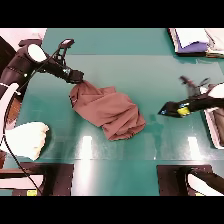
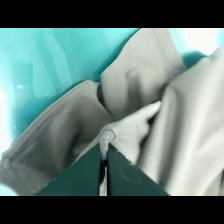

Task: Fold the shirts.

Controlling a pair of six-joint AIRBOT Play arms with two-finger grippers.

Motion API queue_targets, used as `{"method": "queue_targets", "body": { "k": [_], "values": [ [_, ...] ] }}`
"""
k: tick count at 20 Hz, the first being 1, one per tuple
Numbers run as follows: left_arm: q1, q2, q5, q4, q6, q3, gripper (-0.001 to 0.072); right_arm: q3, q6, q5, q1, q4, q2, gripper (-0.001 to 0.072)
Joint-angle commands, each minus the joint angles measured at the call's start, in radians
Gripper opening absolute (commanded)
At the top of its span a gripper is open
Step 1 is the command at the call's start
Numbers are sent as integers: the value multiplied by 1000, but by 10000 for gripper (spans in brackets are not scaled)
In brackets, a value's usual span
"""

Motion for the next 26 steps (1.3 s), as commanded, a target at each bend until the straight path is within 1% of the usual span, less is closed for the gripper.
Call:
{"method": "queue_targets", "body": {
  "k": [1, 3, 6, 7, 8, 9, 10, 12, 14, 16, 19, 22, 23, 24, 26],
  "values": [
    [0, 16, -32, 4, 0, 23, 24, -76, -27, -167, 165, 113, -142, 411],
    [0, 16, -43, 4, 0, 23, 24, -53, -27, -205, 219, 135, -224, 411],
    [0, 16, -43, 4, 0, 23, 24, 10, -27, -163, 243, 131, -318, 406],
    [0, 16, -43, 4, 0, 24, 24, 29, -27, -148, 242, 131, -335, 361],
    [0, 16, -43, 4, 0, 24, 24, 43, -27, -145, 242, 122, -343, 167],
    [0, 16, -43, 3, 0, 24, 24, 58, -42, -149, 242, 122, -343, 18],
    [0, 20, -43, 3, 0, 24, 24, 78, -47, -151, 242, 108, -338, 19],
    [0, 58, -32, 11, 0, 25, 24, 141, -45, -138, 242, 9, -295, 18],
    [2, 142, 11, 22, 0, 25, 24, 244, -29, -91, 220, -113, -210, 17],
    [11, 266, 68, 25, 0, 34, 24, 373, -29, -39, 166, -174, -105, 18],
    [11, 434, 84, 53, -2, 145, 24, 565, -29, 5, 64, -189, 54, 17],
    [11, 553, 85, 51, -11, 298, 23, 718, -29, 36, -27, -189, 188, 17],
    [11, 581, 87, 49, -12, 344, 23, 755, -29, 45, -52, -189, 221, 17],
    [11, 607, 92, 49, -31, 392, 24, 798, -29, 59, -79, -189, 250, 17],
    [11, 623, 84, 48, -38, 486, 23, 880, -29, 72, -132, -189, 286, 17]
  ]
}}
